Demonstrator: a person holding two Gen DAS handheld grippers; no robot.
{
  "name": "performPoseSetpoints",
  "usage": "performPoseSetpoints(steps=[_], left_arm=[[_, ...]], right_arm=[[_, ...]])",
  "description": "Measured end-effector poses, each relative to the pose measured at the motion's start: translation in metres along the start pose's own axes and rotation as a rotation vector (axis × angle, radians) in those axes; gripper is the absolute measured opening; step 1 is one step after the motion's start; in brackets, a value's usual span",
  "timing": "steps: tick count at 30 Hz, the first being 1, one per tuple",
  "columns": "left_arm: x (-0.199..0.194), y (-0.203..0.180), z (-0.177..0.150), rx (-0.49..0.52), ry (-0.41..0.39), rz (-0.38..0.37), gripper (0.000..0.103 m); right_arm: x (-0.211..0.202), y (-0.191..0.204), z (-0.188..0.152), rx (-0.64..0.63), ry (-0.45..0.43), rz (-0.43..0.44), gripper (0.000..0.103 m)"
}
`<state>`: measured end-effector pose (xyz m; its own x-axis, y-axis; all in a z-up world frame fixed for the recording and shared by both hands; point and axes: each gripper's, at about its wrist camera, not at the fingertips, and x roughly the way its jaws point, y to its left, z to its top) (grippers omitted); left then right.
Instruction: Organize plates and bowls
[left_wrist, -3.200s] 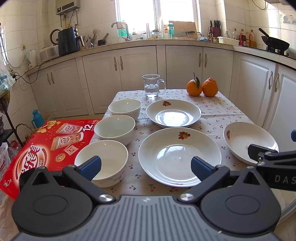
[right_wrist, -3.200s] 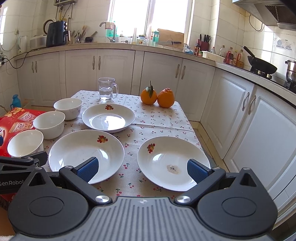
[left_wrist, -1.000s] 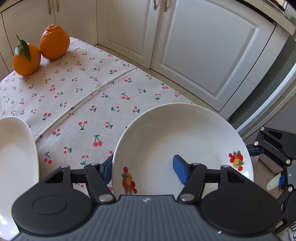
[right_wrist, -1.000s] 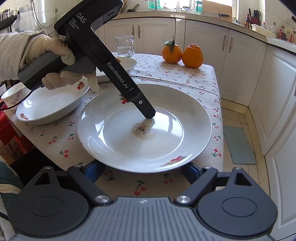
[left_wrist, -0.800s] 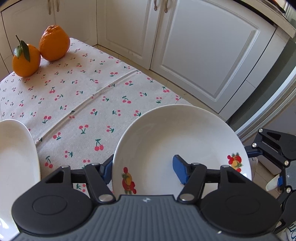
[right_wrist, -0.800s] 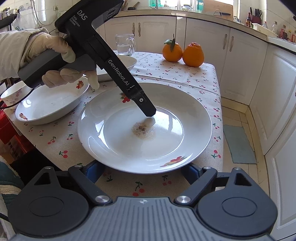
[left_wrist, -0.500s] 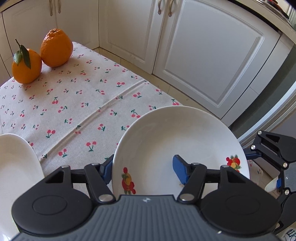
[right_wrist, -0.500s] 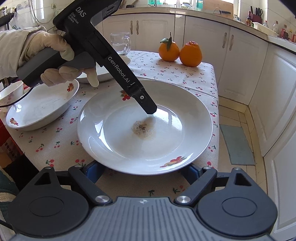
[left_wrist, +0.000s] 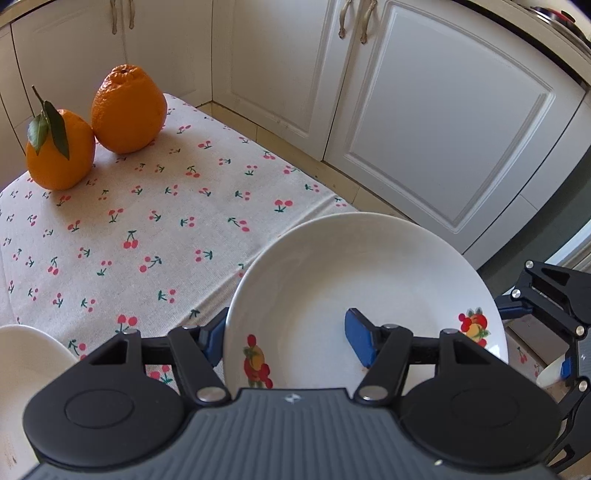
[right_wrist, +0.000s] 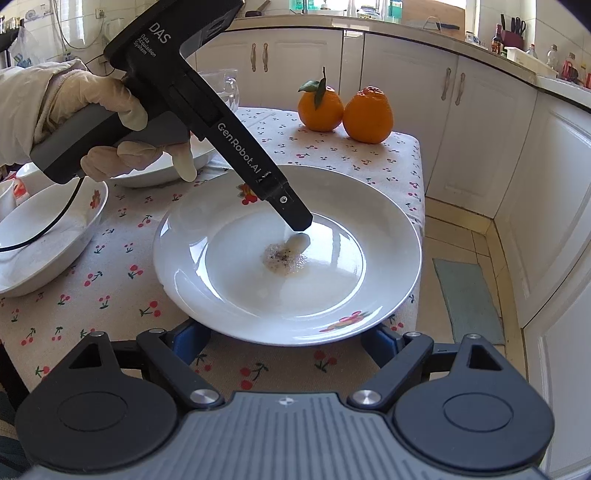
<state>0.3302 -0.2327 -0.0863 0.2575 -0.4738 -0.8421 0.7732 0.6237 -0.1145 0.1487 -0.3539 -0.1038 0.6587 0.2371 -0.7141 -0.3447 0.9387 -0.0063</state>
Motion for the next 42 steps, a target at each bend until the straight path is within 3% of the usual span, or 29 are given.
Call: performPoseSetpoints(steps=[15, 21, 24, 32, 36, 39, 42], left_arm=[[0.003, 0.0, 0.011, 0.02, -0.009, 0.022, 0.064], [-0.01, -0.007, 0.01, 0.038, -0.044, 0.067, 0.077], [-0.022, -0.013, 0.006, 0.046, -0.059, 0.092, 0.079], [-0.062, -0.03, -0.019, 0.033, -0.104, 0.127, 0.082], [-0.09, -0.047, -0.04, 0.045, -0.156, 0.181, 0.082], [-0.112, -0.063, -0.061, 0.05, -0.203, 0.225, 0.092], [-0.135, -0.077, -0.084, 0.051, -0.256, 0.258, 0.093]], right_arm=[[0.009, -0.01, 0.005, 0.006, -0.012, -0.013, 0.091], [0.003, -0.007, 0.004, 0.002, -0.024, -0.013, 0.102], [-0.002, -0.002, 0.001, -0.001, -0.02, -0.022, 0.102], [-0.03, 0.02, -0.004, 0.002, -0.043, -0.03, 0.103], [-0.047, 0.038, -0.006, -0.003, -0.068, -0.033, 0.103], [-0.061, 0.053, -0.007, -0.008, -0.089, -0.033, 0.103], [-0.072, 0.067, -0.007, -0.009, -0.109, -0.037, 0.103]])
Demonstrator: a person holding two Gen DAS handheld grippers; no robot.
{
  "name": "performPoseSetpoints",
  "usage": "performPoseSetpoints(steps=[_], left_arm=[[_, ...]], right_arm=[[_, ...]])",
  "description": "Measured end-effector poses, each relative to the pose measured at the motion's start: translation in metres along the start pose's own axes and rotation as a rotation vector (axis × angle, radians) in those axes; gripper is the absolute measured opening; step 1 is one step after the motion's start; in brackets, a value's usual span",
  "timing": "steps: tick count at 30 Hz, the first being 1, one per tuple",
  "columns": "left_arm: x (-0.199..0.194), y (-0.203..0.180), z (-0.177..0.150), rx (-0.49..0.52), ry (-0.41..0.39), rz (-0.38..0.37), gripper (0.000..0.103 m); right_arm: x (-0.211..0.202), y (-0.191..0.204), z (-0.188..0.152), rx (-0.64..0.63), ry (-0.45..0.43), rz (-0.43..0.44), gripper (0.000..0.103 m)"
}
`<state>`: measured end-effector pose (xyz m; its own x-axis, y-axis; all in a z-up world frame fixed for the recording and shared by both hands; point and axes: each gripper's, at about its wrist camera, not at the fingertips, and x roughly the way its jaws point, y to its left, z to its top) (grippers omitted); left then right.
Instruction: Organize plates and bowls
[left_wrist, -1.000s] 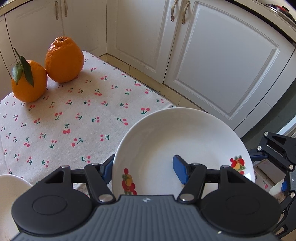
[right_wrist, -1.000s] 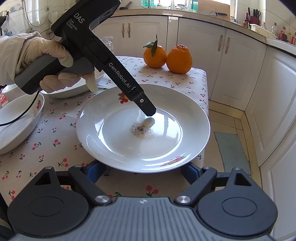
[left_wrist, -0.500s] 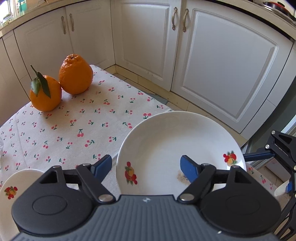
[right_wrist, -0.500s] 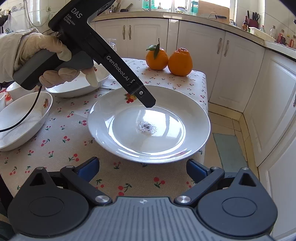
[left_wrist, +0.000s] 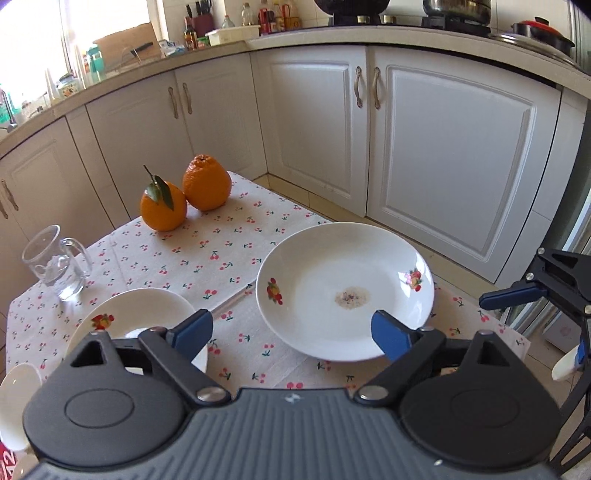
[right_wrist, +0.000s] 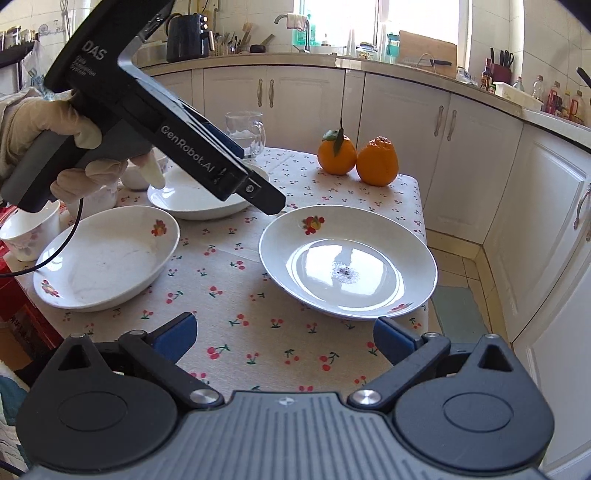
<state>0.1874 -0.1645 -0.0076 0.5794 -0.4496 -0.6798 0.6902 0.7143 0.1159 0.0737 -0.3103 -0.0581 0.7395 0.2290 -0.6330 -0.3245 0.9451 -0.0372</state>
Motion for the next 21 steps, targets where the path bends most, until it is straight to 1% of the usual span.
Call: performPoseSetpoints(steps=[3, 9, 12, 17, 21], left_arm=[[-0.027, -0.004, -0.018, -0.015, -0.029, 0.032, 0.093], [-0.066, -0.013, -0.056, -0.021, -0.058, 0.107, 0.093], [-0.078, -0.017, -0.074, -0.033, -0.06, 0.132, 0.093], [-0.089, -0.02, -0.105, -0.109, -0.043, 0.125, 0.093], [-0.093, -0.018, -0.123, -0.147, -0.042, 0.156, 0.093]], right_arm=[[-0.011, 0.012, -0.001, 0.0, -0.019, 0.001, 0.103], [-0.024, 0.035, -0.003, 0.0, -0.039, 0.004, 0.103], [-0.03, 0.043, -0.005, 0.008, -0.05, 0.006, 0.103], [-0.034, 0.059, -0.009, 0.009, -0.056, -0.034, 0.103], [-0.039, 0.065, -0.014, 0.033, -0.063, -0.04, 0.103]])
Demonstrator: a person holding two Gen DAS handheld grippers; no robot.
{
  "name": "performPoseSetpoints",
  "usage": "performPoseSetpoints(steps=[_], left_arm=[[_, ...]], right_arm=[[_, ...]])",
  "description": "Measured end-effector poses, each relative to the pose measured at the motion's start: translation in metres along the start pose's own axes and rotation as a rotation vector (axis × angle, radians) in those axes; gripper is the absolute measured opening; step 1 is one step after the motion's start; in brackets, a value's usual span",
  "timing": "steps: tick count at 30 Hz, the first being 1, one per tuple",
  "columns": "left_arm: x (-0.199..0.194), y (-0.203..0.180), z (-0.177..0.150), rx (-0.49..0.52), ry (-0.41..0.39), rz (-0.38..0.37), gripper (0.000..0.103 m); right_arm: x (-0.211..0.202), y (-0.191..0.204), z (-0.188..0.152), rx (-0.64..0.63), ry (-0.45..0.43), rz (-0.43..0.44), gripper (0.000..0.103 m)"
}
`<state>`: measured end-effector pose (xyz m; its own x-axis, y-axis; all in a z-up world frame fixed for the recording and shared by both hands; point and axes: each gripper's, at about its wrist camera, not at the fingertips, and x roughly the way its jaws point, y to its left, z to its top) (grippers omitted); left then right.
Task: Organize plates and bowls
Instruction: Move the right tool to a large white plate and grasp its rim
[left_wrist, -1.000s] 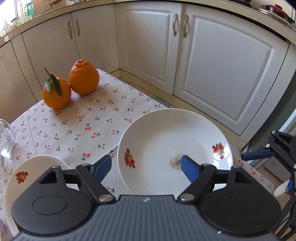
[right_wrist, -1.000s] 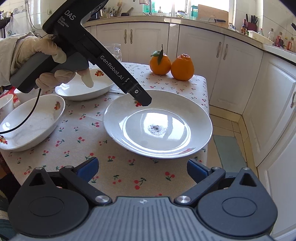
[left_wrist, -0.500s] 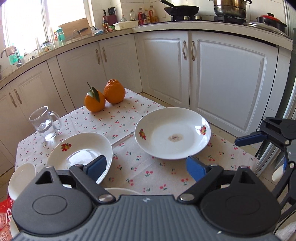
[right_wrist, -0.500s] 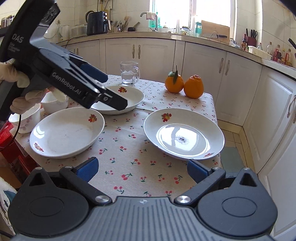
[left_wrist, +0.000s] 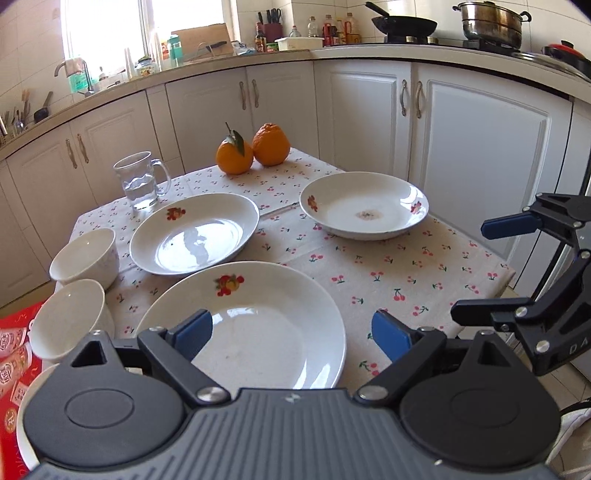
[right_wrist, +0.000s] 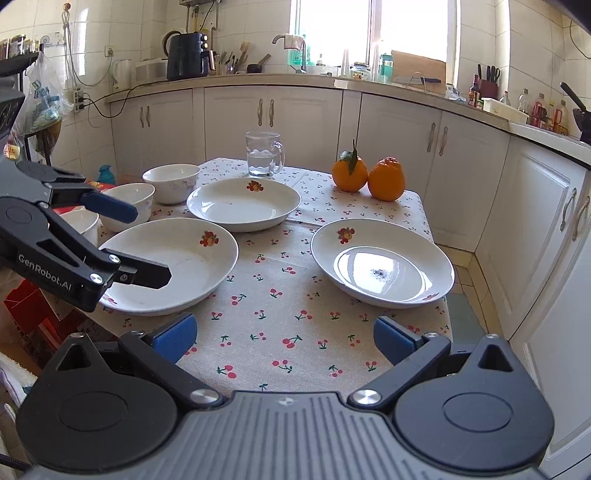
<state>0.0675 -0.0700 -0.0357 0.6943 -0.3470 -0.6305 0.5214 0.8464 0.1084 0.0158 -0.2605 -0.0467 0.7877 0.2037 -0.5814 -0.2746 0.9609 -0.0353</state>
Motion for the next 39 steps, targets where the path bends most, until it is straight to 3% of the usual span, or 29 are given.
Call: performPoseSetpoints(steps=[13, 22, 26, 39], left_arm=[[-0.021, 0.011, -0.031, -0.006, -0.026, 0.052, 0.093], [-0.032, 0.024, -0.059, -0.058, 0.008, 0.088, 0.093], [-0.029, 0.029, -0.069, -0.08, 0.033, 0.096, 0.093], [0.001, 0.037, -0.074, -0.147, 0.082, 0.055, 0.093]], right_arm=[[0.011, 0.004, -0.006, 0.032, 0.027, 0.013, 0.103], [0.026, 0.01, -0.001, 0.022, 0.061, 0.092, 0.103], [0.035, 0.015, 0.004, 0.016, 0.075, 0.142, 0.103], [0.058, 0.023, 0.017, -0.042, 0.119, 0.19, 0.103]])
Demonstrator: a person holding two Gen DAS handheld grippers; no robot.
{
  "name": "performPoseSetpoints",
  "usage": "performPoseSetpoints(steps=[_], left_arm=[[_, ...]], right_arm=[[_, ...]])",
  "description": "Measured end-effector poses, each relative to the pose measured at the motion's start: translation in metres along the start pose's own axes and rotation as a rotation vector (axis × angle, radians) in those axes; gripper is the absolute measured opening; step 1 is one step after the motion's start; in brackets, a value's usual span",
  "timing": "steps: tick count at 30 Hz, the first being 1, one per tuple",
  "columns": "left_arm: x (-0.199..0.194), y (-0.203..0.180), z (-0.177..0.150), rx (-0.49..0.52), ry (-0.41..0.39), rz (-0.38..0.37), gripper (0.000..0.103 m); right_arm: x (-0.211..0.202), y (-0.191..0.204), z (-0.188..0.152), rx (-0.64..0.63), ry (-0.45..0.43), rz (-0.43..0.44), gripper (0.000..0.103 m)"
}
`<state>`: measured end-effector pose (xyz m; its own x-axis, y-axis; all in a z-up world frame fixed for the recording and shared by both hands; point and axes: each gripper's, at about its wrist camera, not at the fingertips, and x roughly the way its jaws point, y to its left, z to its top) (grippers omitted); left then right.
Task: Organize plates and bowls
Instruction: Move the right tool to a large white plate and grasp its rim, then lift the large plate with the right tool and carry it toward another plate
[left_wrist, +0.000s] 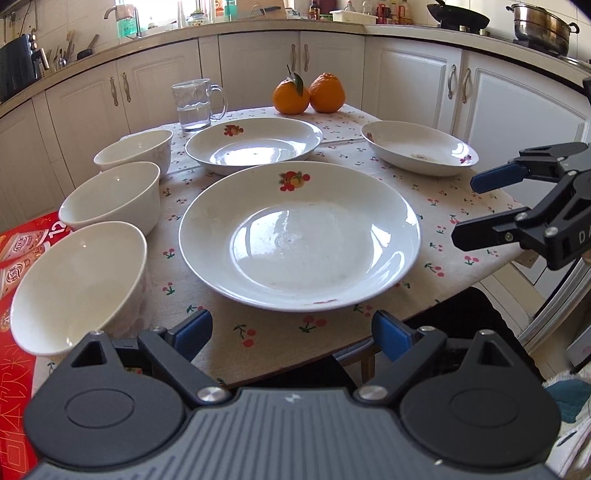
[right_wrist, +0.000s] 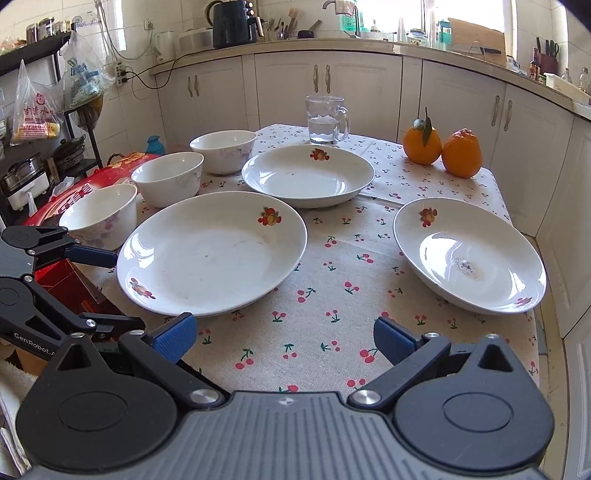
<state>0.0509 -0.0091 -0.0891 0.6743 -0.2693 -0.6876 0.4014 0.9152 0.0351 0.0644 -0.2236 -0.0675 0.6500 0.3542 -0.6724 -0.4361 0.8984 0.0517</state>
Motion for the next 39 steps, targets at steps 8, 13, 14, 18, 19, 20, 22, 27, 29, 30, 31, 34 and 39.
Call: performPoseSetpoints(steps=[8, 13, 14, 18, 19, 20, 22, 27, 29, 30, 31, 34, 39], left_arm=[[0.011, -0.002, 0.003, -0.037, 0.008, -0.009, 0.093], [0.013, -0.005, 0.005, -0.047, 0.004, 0.013, 0.094], [0.014, -0.005, 0.005, -0.055, 0.009, 0.013, 0.1], [0.016, -0.006, 0.006, -0.068, 0.015, 0.036, 0.102], [0.016, -0.007, 0.006, -0.071, 0.012, 0.043, 0.102], [0.016, -0.007, 0.006, -0.073, 0.012, 0.044, 0.102], [0.016, -0.009, 0.006, -0.07, 0.011, 0.054, 0.102], [0.016, -0.012, 0.008, -0.063, 0.008, 0.074, 0.102], [0.017, -0.013, 0.009, -0.057, 0.006, 0.078, 0.102], [0.017, -0.013, 0.01, -0.057, 0.006, 0.08, 0.101], [0.017, -0.014, 0.01, -0.056, 0.006, 0.078, 0.101], [0.018, -0.014, 0.011, -0.057, 0.007, 0.075, 0.101], [0.018, -0.015, 0.011, -0.052, 0.007, 0.067, 0.101]], right_arm=[[0.011, -0.009, 0.015, -0.053, 0.04, 0.063, 0.103], [0.023, -0.017, 0.029, -0.086, 0.076, 0.107, 0.103], [0.025, -0.018, 0.032, -0.092, 0.083, 0.122, 0.103], [0.038, -0.022, 0.045, -0.113, 0.116, 0.175, 0.103], [0.041, -0.022, 0.048, -0.121, 0.123, 0.181, 0.103], [0.045, -0.022, 0.051, -0.133, 0.128, 0.186, 0.103], [0.051, -0.022, 0.056, -0.155, 0.137, 0.204, 0.103], [0.071, -0.02, 0.067, -0.197, 0.17, 0.27, 0.103], [0.08, -0.018, 0.071, -0.219, 0.182, 0.298, 0.103], [0.084, -0.018, 0.073, -0.223, 0.186, 0.312, 0.103], [0.089, -0.018, 0.075, -0.225, 0.198, 0.33, 0.103], [0.104, -0.018, 0.081, -0.227, 0.222, 0.365, 0.103], [0.125, -0.018, 0.092, -0.234, 0.251, 0.418, 0.102]])
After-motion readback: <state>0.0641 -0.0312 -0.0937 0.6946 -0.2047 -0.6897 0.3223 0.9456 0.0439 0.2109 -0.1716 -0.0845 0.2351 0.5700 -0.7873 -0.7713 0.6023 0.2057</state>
